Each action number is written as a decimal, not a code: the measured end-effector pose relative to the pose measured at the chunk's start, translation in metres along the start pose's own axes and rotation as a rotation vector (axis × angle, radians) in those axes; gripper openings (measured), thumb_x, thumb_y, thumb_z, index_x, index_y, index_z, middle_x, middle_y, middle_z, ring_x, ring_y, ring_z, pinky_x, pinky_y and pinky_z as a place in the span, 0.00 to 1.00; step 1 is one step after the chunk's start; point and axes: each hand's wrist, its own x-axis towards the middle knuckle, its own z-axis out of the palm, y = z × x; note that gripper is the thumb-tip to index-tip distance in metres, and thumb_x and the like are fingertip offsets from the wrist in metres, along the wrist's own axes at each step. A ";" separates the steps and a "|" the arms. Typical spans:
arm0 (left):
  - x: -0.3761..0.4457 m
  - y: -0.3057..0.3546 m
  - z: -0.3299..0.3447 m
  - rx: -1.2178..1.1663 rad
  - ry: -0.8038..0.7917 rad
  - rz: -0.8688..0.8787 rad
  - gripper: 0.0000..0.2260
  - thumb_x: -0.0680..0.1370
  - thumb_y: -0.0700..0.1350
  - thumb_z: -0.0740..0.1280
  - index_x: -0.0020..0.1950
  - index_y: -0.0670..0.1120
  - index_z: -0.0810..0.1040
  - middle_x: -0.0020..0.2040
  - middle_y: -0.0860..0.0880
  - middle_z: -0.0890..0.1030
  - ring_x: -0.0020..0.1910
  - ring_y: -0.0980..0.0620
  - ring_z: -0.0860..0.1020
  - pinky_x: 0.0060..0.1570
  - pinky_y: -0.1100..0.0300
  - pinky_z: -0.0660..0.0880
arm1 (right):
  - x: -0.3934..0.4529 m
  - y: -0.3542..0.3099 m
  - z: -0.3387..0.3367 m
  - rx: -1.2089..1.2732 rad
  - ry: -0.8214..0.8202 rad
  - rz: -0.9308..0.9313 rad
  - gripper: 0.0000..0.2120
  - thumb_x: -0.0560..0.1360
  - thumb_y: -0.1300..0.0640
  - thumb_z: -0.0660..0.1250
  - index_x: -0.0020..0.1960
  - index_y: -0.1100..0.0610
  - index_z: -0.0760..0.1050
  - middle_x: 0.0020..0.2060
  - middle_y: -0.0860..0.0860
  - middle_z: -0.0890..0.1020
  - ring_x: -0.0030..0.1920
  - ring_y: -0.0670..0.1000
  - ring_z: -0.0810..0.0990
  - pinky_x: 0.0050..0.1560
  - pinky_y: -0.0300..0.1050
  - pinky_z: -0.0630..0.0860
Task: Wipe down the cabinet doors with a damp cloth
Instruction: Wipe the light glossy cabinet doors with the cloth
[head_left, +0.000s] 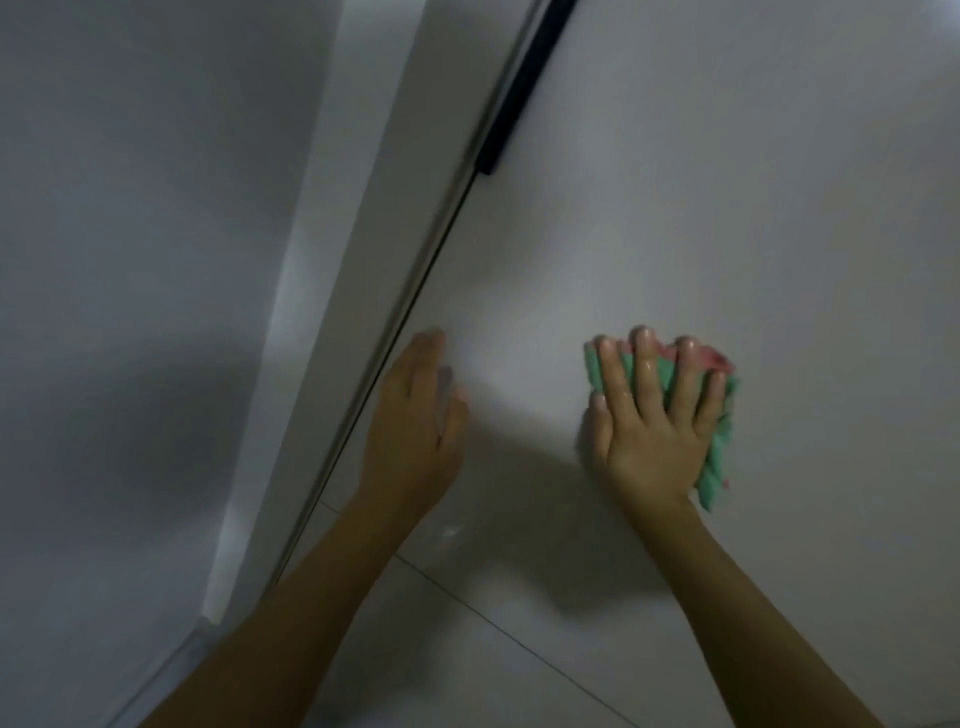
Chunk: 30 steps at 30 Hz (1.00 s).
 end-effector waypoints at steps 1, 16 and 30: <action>0.000 -0.003 -0.002 0.015 0.009 0.015 0.25 0.81 0.50 0.54 0.76 0.42 0.59 0.75 0.45 0.62 0.73 0.58 0.56 0.69 0.74 0.47 | 0.015 -0.017 0.005 0.039 0.004 0.015 0.24 0.79 0.51 0.59 0.74 0.48 0.64 0.75 0.50 0.62 0.76 0.59 0.54 0.75 0.57 0.44; 0.004 -0.048 -0.006 -0.036 0.076 -0.085 0.30 0.79 0.53 0.53 0.78 0.44 0.49 0.76 0.51 0.47 0.75 0.59 0.45 0.71 0.71 0.42 | 0.026 -0.061 0.015 0.004 -0.075 -0.213 0.24 0.78 0.49 0.61 0.74 0.46 0.65 0.74 0.48 0.64 0.76 0.57 0.55 0.75 0.56 0.47; 0.001 -0.056 -0.003 -0.159 0.115 -0.058 0.27 0.78 0.38 0.55 0.77 0.43 0.53 0.77 0.51 0.51 0.77 0.51 0.51 0.75 0.59 0.50 | -0.003 -0.065 0.010 0.048 -0.229 -0.333 0.27 0.77 0.52 0.60 0.75 0.47 0.61 0.73 0.49 0.63 0.73 0.58 0.58 0.74 0.56 0.47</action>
